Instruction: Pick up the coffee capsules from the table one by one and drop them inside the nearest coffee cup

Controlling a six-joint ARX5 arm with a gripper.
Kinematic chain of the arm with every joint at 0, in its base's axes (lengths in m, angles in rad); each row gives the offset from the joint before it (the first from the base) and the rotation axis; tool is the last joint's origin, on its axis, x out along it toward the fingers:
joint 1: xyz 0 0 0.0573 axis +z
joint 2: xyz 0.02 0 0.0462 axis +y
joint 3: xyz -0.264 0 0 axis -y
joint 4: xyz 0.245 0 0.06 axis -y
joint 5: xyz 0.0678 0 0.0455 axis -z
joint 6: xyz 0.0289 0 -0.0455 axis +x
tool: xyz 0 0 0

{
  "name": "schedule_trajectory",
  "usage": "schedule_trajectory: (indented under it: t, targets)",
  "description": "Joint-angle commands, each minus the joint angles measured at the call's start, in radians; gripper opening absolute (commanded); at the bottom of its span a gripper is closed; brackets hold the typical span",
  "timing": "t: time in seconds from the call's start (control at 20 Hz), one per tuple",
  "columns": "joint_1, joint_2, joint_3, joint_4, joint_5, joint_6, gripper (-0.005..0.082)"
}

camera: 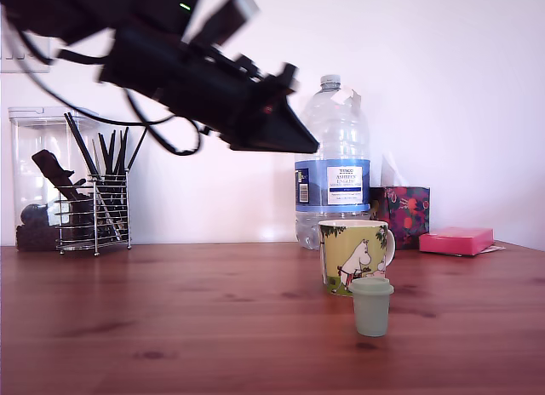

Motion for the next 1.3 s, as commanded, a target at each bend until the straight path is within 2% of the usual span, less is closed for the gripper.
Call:
schedule_trajectory:
  t: [0.0, 0.25, 0.4, 0.65, 0.7, 0.75, 0.85, 0.9, 0.95, 1.15, 1.25]
  targets:
    - [-0.008, -0.013, -0.116, 0.091, 0.019, -0.011, -0.0019]
    - [-0.03, -0.045, -0.36, 0.343, 0.023, -0.085, -0.0019]
    - [-0.052, -0.045, -0.387, 0.332, -0.002, -0.083, -0.0019]
    - [-0.072, -0.045, -0.386, 0.286, -0.007, -0.081, 0.0002]
    - [-0.072, -0.045, -0.386, 0.277, -0.006, -0.081, 0.008]
    - [-0.073, -0.044, -0.386, 0.267, -0.007, -0.081, 0.0269]
    - [-0.078, -0.043, -0.386, 0.262, -0.021, -0.069, 0.0702]
    - [-0.085, -0.043, -0.386, 0.264, -0.023, -0.044, 0.0804]
    - [-0.092, -0.043, -0.386, 0.267, -0.024, -0.023, 0.078]
    - [-0.115, -0.043, -0.386, 0.267, -0.038, -0.021, 0.0781]
    - [-0.13, -0.039, -0.386, 0.283, -0.079, -0.021, 0.078]
